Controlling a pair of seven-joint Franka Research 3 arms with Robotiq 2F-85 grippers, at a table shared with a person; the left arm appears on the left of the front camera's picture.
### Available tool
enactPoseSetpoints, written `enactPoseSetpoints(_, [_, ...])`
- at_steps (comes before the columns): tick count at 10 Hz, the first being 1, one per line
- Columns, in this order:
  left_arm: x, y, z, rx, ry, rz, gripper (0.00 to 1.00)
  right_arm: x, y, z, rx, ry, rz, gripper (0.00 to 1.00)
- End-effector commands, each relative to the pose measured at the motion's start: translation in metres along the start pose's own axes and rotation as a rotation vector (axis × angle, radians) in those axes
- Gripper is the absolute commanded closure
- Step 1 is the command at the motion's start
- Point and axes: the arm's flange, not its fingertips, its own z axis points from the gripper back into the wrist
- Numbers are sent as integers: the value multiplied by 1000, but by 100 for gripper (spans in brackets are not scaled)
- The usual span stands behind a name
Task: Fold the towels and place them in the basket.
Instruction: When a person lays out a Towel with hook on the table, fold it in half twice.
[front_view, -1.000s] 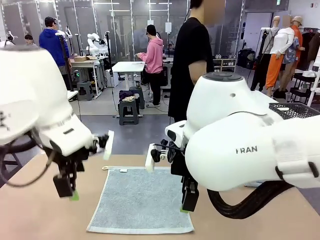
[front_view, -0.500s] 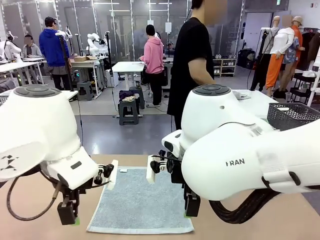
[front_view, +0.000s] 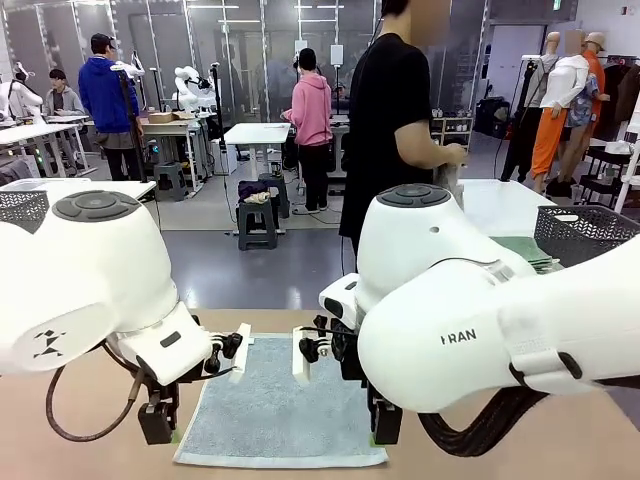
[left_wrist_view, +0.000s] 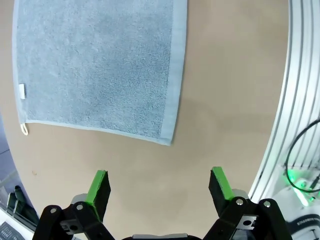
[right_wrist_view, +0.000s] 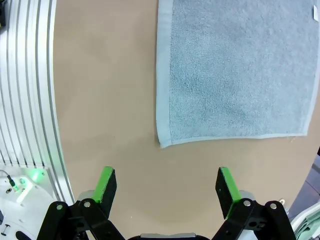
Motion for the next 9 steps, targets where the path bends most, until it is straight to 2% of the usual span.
enactPoseSetpoints(1, [-10,-8,-9,-15,-18,-28,0,-2,0,-5,-12,-21,29,0])
enactPoseSetpoints(2, [-11,-7,-8,-37,6,-26,0,-2,0,-5,-13,-17,28,0])
enactPoseSetpoints(3, [-1,1,-3,-9,1,-5,0,-1,0,0,14,12,0,0])
enactPoseSetpoints(7, [-2,1,-5,-16,4,-5,0,1,1,-1,0,1,5,0])
enactPoseSetpoints(9, [-2,-4,-25,-49,-60,-30,0,0,1,-18,-7,2,-17,0])
